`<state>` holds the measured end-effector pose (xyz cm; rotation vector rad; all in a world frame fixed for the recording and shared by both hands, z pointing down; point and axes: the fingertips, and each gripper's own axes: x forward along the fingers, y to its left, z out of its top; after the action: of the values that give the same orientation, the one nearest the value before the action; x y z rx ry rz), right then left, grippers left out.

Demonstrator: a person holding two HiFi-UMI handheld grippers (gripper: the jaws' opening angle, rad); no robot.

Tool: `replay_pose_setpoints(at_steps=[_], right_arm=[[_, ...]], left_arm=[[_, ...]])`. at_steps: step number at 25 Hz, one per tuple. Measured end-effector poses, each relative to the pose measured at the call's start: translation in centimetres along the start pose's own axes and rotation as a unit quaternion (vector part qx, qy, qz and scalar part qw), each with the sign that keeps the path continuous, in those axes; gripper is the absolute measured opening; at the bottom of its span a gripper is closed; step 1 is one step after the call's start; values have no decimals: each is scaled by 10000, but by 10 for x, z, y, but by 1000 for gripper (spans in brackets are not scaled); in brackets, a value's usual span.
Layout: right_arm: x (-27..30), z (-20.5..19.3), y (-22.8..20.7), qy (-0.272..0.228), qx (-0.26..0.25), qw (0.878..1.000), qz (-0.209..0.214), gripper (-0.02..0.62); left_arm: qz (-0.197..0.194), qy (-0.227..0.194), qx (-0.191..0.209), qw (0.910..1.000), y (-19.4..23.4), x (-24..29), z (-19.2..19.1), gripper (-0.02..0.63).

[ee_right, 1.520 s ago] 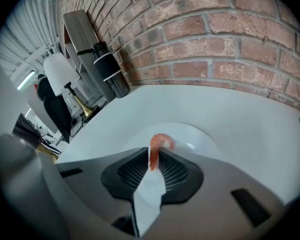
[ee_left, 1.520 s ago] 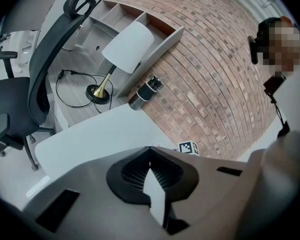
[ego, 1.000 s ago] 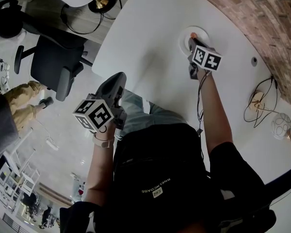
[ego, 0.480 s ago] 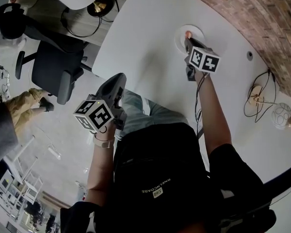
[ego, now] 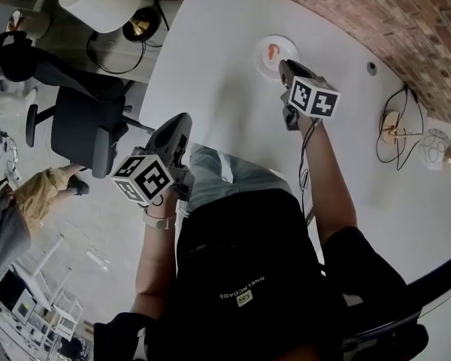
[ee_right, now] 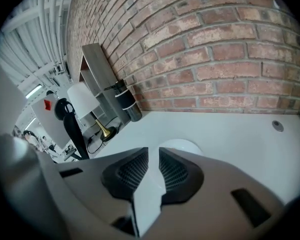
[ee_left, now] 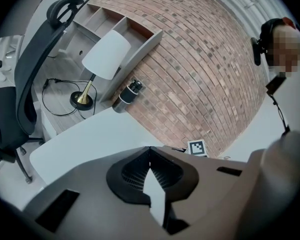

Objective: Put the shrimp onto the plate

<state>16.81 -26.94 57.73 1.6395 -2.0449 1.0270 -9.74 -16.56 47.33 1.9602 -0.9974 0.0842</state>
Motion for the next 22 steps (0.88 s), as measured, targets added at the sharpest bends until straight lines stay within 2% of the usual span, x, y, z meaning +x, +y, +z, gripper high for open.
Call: replay_pose_setpoints(at_steps=[12, 22], right_arm=[[-85, 25, 5, -715, 321, 9968, -186, 49], [-154, 38, 13, -1384, 599, 9880, -335, 49]], left_arm=[[-760, 359, 583, 9948, -50, 19, 12, 3], [-1458, 677, 1005, 9819, -96, 42, 14, 3]])
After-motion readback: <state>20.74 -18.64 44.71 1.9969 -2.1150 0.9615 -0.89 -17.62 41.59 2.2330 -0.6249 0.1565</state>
